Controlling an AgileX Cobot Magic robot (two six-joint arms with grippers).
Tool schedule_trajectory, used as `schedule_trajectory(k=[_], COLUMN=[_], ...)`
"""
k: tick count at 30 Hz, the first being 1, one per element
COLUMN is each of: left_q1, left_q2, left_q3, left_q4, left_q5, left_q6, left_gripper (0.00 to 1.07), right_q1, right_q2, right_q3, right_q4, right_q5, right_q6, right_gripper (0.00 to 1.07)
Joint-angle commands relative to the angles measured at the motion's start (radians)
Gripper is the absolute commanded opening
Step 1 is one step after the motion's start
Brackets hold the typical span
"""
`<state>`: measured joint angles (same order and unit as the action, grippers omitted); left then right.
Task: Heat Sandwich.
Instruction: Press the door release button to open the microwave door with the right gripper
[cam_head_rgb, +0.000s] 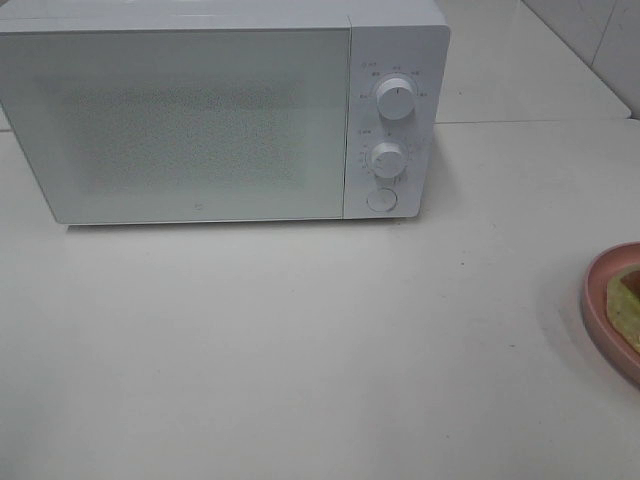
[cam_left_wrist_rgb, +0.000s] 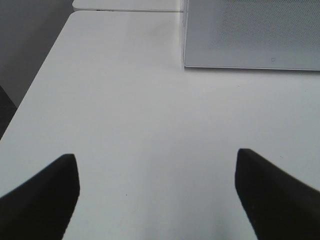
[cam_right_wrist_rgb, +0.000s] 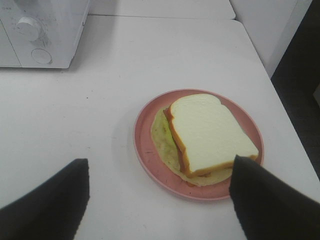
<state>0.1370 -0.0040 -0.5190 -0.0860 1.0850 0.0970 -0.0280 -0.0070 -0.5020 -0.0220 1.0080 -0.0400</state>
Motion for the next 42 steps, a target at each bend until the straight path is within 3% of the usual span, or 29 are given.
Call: schedule_trajectory(k=[1, 13, 22, 26, 35, 42], left_q1=[-0.005, -0.005, -0.005, -0.005, -0.005, -0.005], left_q2=[-0.025, -0.025, -0.025, -0.025, -0.025, -0.025], left_q3=[0.003, 0.003, 0.003, 0.003, 0.003, 0.003], left_q4=[0.002, 0.002, 0.002, 0.002, 0.002, 0.002], left_q5=[-0.017, -0.017, -0.017, -0.017, -0.017, -0.017], left_q6=[-0.007, -0.007, -0.007, -0.007, -0.007, -0.007], left_gripper=[0.81, 0.81, 0.81, 0.81, 0.81, 0.81], right_q1=[-0.007, -0.007, -0.007, -0.007, -0.004, -0.004], right_q2=[-0.020, -0.002, 0.083, 0.129, 0.259, 0.371], right_q3=[0.002, -0.022, -0.020, -0.020, 0.002, 0.040], right_q4=[0.000, -0.002, 0.000, 0.000, 0.062, 0.080], right_q5=[-0.012, -0.069, -0.280, -0.355, -0.518, -0.686], right_q6=[0.004, 0.002, -0.008, -0.011, -0.007, -0.011], right_gripper=[0.75, 0.75, 0.71, 0.62, 0.21, 0.15])
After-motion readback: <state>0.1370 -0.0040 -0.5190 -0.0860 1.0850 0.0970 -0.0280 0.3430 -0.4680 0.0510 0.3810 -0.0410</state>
